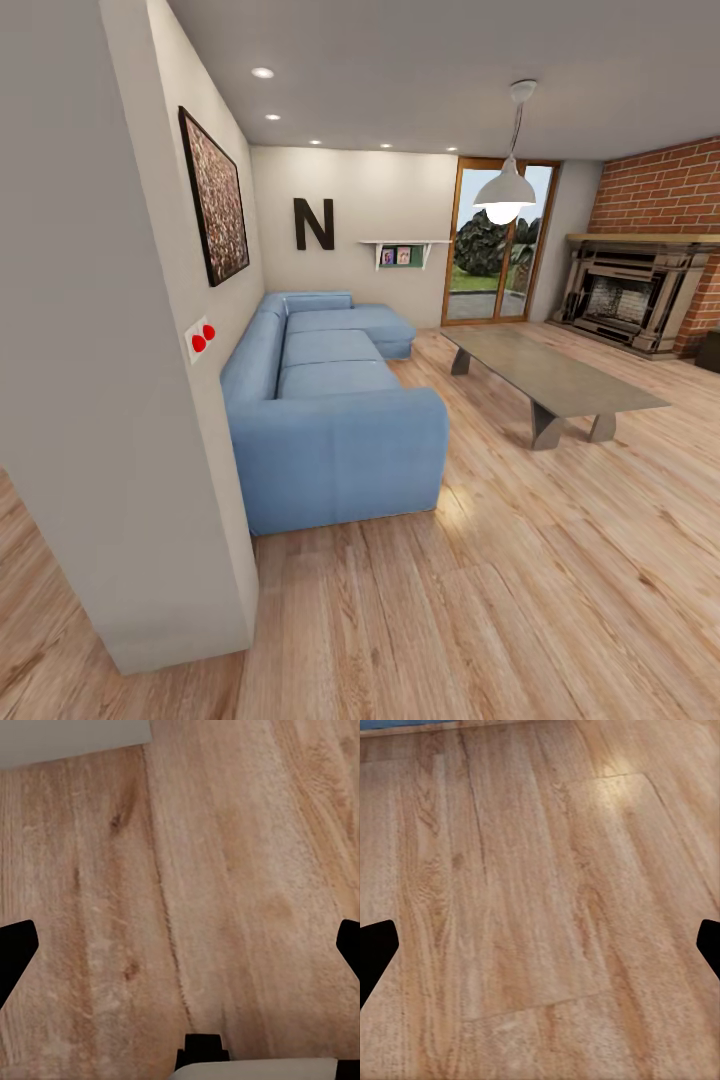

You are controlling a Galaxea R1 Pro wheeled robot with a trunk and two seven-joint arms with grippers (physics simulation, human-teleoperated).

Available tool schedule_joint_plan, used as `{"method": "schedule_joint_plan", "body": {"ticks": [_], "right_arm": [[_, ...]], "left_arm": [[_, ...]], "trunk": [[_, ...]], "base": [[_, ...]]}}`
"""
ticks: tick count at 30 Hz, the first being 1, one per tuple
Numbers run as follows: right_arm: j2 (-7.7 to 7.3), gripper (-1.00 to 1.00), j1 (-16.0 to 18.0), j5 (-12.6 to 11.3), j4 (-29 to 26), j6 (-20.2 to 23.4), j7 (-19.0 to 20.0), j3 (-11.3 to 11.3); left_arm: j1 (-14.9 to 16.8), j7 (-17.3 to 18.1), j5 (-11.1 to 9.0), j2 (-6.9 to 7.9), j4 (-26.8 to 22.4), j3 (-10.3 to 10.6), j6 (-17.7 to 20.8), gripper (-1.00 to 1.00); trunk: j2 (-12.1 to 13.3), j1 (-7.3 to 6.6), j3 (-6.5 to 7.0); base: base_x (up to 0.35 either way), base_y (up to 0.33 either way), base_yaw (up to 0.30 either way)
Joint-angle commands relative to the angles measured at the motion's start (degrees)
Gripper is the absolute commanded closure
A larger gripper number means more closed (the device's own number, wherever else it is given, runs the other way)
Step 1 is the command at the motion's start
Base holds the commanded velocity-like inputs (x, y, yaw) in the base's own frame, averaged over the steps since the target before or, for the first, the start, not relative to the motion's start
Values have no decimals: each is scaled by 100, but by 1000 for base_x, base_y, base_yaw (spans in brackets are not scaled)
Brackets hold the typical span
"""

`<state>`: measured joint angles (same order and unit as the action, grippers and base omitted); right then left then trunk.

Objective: In the kitchen, take the Vidalia onion out of the sink, dice it on the chopping board with the paring knife, put the diced onion into the bowl on the countertop, then place both the paring knife and the chopping board into the sink.

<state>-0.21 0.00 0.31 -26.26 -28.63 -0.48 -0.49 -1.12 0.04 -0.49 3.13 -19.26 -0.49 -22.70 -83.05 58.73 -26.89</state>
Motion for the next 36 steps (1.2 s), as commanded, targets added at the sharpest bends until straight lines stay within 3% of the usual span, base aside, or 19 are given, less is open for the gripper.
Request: {"method": "schedule_joint_plan", "body": {"ticks": [1, 19, 24, 36], "right_arm": [[-2, -100, 0, 4, -2, -11, -5, -4], [-4, -100, 0, 2, 6, -11, 0, 3], [-38, -100, 0, 5, 16, -7, 3, -3], [-101, -100, 0, 5, 41, -11, -1, -4]], "left_arm": [[-2, -5, -4, -2, -13, -4, -5, -100], [-2, -17, -11, -23, 7, -7, -11, -100], [-2, -27, -13, -119, 18, -4, -6, -100], [-2, -10, -14, -152, 154, 14, -25, -100]], "trunk": [[-2, 0, -4], [-2, 0, -4], [-2, 0, -4], [-2, 0, -4]], "base": [[0, 0, 0], [0, 0, 0], [0, 0, 0], [0, 0, 0]]}}
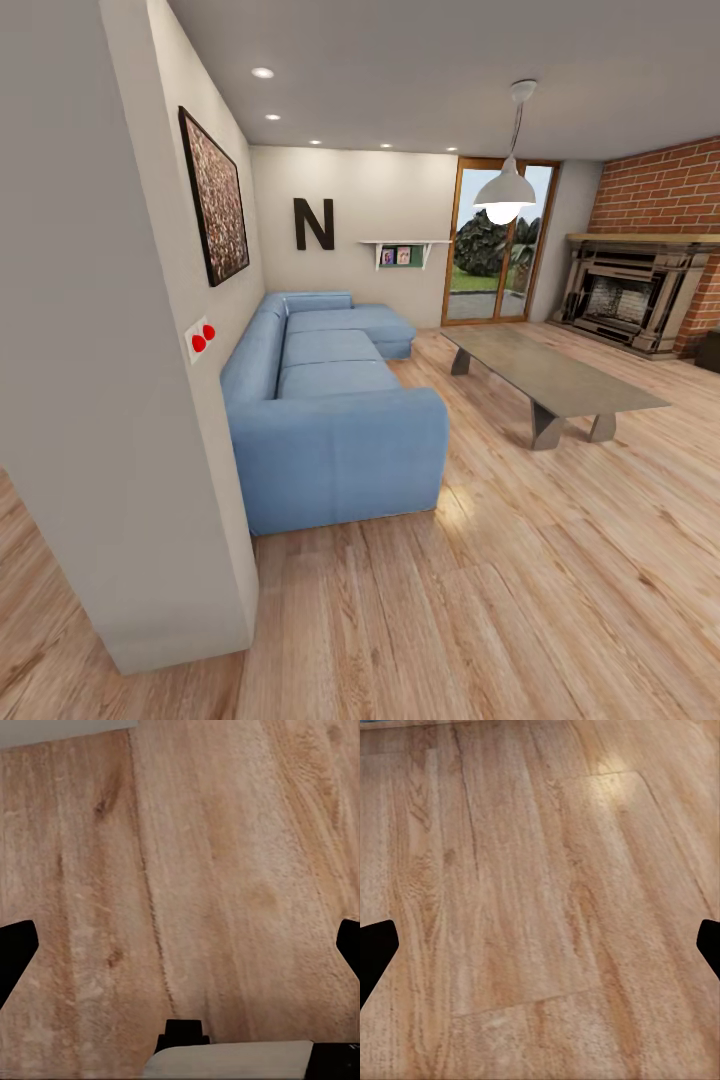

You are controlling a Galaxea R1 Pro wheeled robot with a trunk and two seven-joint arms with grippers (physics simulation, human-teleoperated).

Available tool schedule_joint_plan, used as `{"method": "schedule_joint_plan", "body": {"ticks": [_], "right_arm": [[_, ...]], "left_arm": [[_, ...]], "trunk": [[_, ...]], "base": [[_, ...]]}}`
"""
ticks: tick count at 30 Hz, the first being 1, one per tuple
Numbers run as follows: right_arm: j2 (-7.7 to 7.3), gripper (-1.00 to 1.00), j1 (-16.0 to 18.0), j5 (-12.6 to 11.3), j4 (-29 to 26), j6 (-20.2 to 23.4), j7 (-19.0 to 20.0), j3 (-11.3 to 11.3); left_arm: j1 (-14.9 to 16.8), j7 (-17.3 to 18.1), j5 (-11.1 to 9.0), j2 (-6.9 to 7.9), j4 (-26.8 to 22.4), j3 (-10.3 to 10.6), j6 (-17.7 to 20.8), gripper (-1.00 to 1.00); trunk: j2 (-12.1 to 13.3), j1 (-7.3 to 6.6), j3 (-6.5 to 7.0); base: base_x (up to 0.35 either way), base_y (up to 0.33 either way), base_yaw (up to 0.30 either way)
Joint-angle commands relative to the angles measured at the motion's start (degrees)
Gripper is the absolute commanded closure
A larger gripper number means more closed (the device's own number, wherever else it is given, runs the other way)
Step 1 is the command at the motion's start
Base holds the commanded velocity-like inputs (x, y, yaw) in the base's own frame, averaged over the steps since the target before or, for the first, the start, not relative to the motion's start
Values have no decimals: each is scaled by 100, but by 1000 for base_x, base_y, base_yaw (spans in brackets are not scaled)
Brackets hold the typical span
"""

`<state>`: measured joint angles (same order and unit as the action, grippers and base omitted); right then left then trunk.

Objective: In the kitchen, take the Vidalia onion out of the sink, dice it on the chopping board with the paring knife, put the diced onion into the bowl on the countertop, then place both the paring knife and the chopping board into the sink.

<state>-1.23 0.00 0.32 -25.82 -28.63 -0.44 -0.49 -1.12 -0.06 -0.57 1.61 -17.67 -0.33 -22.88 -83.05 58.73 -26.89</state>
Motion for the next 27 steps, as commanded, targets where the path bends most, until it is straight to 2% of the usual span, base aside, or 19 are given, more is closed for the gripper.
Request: {"method": "schedule_joint_plan", "body": {"ticks": [1, 4, 15, 27], "right_arm": [[-5, -100, 0, 4, -4, -11, -6, -4], [-57, -100, 0, 4, -4, -11, -8, -4], [-54, -100, 0, -5, 5, -11, -8, -4], [-61, -100, 0, -5, 6, -11, -8, -4]], "left_arm": [[-2, 2, -5, -1, 6, -2, -10, -100], [-2, 3, -5, -3, 31, -3, -14, -100], [-2, 6, -1, 22, 95, -10, -14, -100], [-2, 6, 10, 73, 97, -11, -14, -100]], "trunk": [[-2, 0, -4], [-2, 0, -4], [-2, 0, -2], [-2, 0, 56]], "base": [[0, 0, 0], [0, 0, 0], [0, 0, -8], [0, 0, -192]]}}
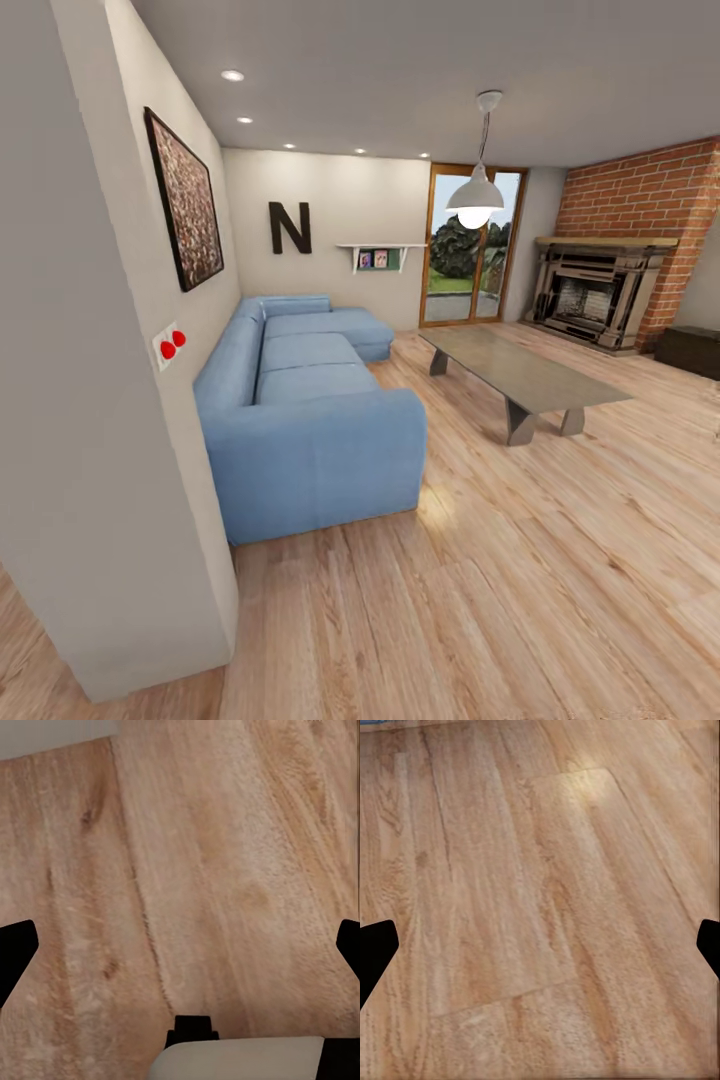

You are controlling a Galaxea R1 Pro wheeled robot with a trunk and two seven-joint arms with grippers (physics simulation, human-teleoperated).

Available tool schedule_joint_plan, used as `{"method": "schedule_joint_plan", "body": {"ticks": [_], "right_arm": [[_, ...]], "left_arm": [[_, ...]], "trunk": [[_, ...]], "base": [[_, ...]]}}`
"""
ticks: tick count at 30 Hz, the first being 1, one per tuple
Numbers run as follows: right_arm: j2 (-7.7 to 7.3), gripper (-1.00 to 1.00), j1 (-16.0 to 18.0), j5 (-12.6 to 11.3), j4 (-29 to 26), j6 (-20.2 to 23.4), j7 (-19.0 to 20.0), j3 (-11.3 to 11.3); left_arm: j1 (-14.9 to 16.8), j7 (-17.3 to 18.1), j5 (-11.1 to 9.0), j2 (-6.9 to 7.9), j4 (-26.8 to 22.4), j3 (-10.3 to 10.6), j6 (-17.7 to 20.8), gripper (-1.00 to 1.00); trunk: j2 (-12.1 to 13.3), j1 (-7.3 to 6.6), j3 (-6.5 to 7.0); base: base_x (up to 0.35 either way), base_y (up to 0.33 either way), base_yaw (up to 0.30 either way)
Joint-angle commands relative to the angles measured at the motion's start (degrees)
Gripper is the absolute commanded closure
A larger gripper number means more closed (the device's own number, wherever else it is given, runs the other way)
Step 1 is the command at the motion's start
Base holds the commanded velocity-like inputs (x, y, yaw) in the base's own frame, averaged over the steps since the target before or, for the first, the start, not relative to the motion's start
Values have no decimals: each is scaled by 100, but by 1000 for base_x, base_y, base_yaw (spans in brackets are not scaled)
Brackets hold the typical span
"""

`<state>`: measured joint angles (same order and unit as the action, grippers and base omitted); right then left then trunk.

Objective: In the kitchen, take the Vidalia onion out of the sink, dice it on the chopping board with the paring knife, put the diced onion into the bowl on the countertop, then place both the paring knife and the chopping board into the sink.

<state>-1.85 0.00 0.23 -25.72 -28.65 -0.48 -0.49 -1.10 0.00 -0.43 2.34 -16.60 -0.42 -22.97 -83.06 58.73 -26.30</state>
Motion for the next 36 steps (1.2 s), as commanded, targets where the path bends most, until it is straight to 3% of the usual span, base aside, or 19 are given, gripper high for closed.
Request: {"method": "schedule_joint_plan", "body": {"ticks": [1, 18, 36], "right_arm": [[1, -100, 0, 3, -4, -9, -5, -3], [-5, -100, 0, 3, -4, -9, -5, -3], [-10, -100, 0, 3, -4, -9, -5, -3]], "left_arm": [[-4, 0, -5, 5, -10, -2, -6, -100], [-4, 0, -1, 30, -3, -7, -3, -100], [-4, 0, -1, 30, -2, -3, 1, -100]], "trunk": [[-2, 0, 2], [-2, 0, 79], [-2, 0, 34]], "base": [[0, 0, -225], [0, 0, -237], [0, 0, -279]]}}
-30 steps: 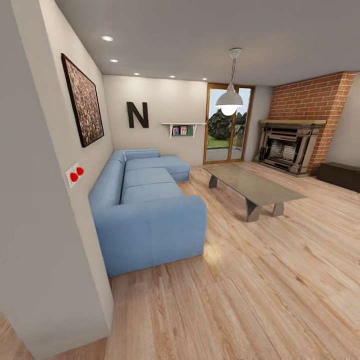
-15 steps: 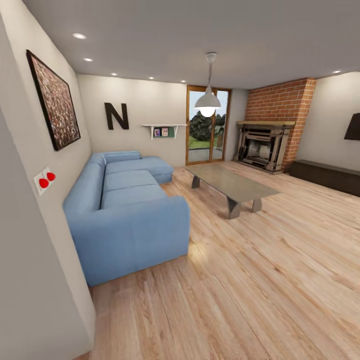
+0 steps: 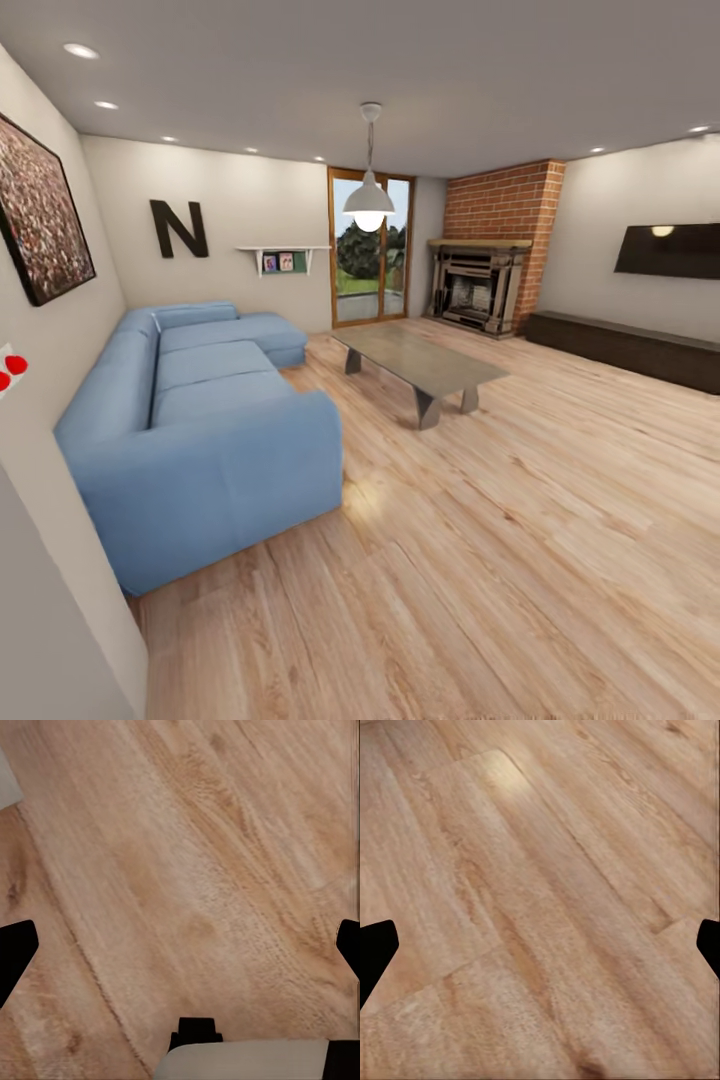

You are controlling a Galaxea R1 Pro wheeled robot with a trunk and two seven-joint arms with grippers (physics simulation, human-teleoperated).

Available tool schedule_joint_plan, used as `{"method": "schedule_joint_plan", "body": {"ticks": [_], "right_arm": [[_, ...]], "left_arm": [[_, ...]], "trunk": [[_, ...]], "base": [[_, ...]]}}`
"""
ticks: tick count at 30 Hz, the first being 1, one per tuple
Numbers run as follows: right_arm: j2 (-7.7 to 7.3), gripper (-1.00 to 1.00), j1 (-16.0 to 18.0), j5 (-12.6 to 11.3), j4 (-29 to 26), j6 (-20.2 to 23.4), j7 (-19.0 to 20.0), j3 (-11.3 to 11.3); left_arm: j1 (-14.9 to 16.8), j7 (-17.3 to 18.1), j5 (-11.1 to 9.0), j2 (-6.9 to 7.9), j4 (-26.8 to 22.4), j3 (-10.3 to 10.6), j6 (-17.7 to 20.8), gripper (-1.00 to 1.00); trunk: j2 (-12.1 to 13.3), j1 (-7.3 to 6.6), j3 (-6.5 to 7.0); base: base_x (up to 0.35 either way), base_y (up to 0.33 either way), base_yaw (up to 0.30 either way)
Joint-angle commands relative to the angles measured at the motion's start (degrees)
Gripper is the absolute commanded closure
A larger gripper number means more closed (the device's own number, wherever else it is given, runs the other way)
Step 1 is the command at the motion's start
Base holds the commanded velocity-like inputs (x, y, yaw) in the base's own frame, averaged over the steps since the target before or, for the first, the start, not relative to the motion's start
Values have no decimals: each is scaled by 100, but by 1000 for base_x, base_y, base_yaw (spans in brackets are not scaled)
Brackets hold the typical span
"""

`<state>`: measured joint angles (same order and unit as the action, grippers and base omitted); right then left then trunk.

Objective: In the kitchen, take the Vidalia onion out of the sink, dice it on the chopping board with the paring knife, put the diced onion into the bowl on the countertop, then place both the paring knife and the chopping board into the sink.

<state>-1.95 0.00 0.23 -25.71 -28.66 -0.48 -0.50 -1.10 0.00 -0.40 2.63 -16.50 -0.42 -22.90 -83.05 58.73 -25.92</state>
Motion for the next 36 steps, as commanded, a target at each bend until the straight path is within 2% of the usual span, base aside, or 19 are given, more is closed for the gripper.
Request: {"method": "schedule_joint_plan", "body": {"ticks": [1, 14, 36], "right_arm": [[1, -100, 0, 3, -4, -8, -5, -3], [0, -100, 0, 3, 15, -8, -5, -3], [-3, -100, 0, 3, 22, -8, -5, -3]], "left_arm": [[-4, 0, -4, 0, -11, -3, -6, -100], [-4, 0, -4, 0, -11, -10, -4, -100], [-4, 0, -4, 0, -11, -11, -4, -100]], "trunk": [[-2, 0, -7], [-2, 0, -48], [-2, 0, -104]], "base": [[0, 0, -280], [4, 0, -280], [68, 0, -280]]}}
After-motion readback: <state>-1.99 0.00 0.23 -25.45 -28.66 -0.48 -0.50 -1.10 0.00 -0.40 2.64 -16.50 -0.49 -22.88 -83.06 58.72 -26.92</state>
